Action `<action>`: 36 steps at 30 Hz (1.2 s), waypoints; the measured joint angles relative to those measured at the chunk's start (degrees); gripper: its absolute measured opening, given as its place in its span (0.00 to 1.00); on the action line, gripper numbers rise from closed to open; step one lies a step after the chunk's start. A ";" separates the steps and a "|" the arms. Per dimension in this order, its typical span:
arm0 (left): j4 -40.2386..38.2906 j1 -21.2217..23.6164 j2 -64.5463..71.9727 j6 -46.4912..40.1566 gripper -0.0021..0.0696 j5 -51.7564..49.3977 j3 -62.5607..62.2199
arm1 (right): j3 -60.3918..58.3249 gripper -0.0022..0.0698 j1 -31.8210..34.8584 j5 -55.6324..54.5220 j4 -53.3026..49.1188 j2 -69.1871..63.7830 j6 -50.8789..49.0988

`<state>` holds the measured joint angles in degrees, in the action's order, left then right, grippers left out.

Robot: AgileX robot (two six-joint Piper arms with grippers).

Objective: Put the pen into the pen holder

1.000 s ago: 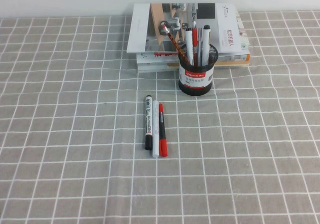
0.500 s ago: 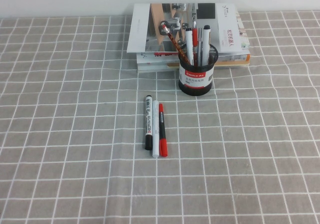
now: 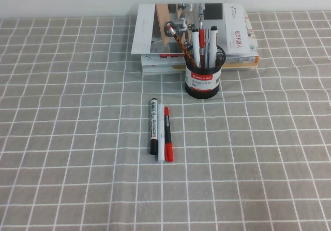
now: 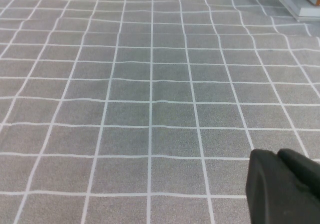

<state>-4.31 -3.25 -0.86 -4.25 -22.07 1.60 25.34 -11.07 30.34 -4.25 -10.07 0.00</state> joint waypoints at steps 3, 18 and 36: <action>0.00 0.00 0.00 0.00 0.02 0.00 0.00 | -0.14 0.01 5.16 1.97 0.00 3.73 0.00; 0.00 0.00 0.00 0.00 0.02 0.00 0.00 | -23.14 0.01 12.42 -23.38 6.55 7.07 0.00; 0.00 0.00 0.00 0.00 0.02 0.00 0.00 | -26.88 0.01 6.97 -9.26 9.21 10.53 0.00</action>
<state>-4.31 -3.25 -0.86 -4.25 -22.07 1.60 -1.54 -4.09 21.09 4.96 0.46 0.00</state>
